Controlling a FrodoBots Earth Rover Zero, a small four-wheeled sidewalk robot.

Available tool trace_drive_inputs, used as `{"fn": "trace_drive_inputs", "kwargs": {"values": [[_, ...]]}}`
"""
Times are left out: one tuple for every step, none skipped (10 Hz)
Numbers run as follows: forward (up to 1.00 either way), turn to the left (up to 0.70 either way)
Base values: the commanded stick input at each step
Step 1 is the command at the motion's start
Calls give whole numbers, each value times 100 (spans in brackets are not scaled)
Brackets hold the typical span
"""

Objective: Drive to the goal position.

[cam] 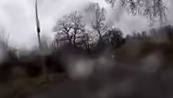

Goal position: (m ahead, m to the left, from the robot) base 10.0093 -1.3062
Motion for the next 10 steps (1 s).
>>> {"fn": "trace_drive_inputs", "kwargs": {"values": [[100, 0], [100, 0], [100, 0], [100, 0], [100, 0], [100, 10], [100, 37], [100, 40], [100, 40], [100, 31]]}}
